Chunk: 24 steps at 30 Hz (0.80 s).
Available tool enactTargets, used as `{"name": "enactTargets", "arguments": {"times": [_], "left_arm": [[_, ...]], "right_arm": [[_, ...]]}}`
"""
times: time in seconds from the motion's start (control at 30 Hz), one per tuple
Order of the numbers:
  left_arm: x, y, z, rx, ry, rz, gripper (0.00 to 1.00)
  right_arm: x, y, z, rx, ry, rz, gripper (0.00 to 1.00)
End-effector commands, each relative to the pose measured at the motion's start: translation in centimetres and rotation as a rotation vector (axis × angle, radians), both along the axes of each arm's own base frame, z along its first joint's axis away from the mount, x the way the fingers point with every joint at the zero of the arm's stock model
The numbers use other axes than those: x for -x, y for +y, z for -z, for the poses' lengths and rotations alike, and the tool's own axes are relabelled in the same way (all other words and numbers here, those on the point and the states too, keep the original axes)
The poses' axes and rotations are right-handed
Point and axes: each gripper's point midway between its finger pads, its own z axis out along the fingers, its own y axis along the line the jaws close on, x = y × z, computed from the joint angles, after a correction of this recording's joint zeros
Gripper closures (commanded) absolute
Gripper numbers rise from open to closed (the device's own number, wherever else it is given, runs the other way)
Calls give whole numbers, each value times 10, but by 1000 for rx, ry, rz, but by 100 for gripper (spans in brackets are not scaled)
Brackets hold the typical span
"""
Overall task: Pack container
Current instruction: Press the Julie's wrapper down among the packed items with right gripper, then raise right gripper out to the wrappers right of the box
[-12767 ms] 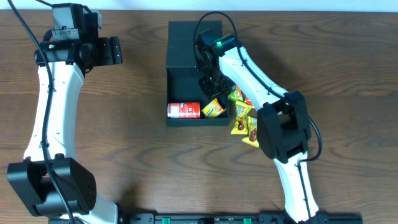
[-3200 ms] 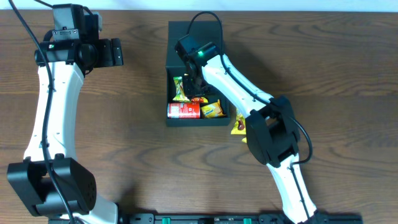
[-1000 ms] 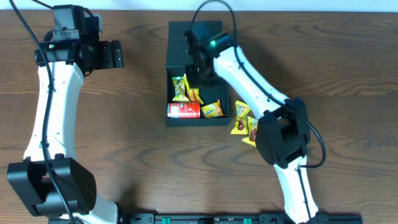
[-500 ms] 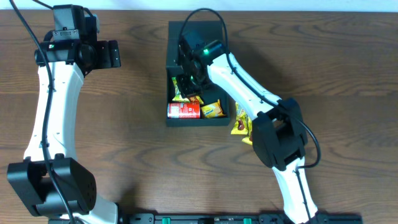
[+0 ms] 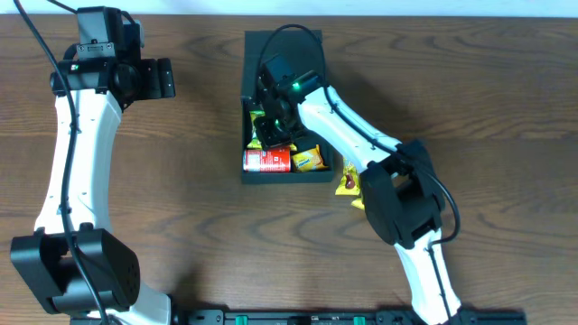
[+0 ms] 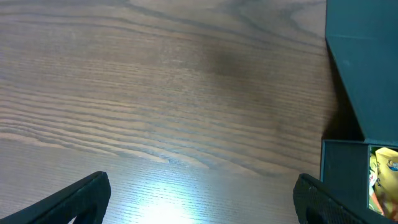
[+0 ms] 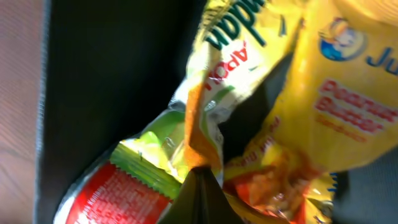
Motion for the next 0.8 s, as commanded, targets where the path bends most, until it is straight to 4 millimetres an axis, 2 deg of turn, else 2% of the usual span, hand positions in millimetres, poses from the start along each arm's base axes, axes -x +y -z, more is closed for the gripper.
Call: {"name": "enactTargets", "arguments": {"times": [0.0, 0.37, 0.77], "left_arm": [[-2, 2, 2, -1, 4, -1, 5], [-1, 2, 2, -1, 6, -2, 5], [-1, 2, 2, 2, 6, 0, 5]], "right_arm": [[16, 8, 15, 20, 27, -50, 98], [20, 13, 29, 33, 36, -70, 99], [19, 21, 30, 37, 2, -92, 98]]}}
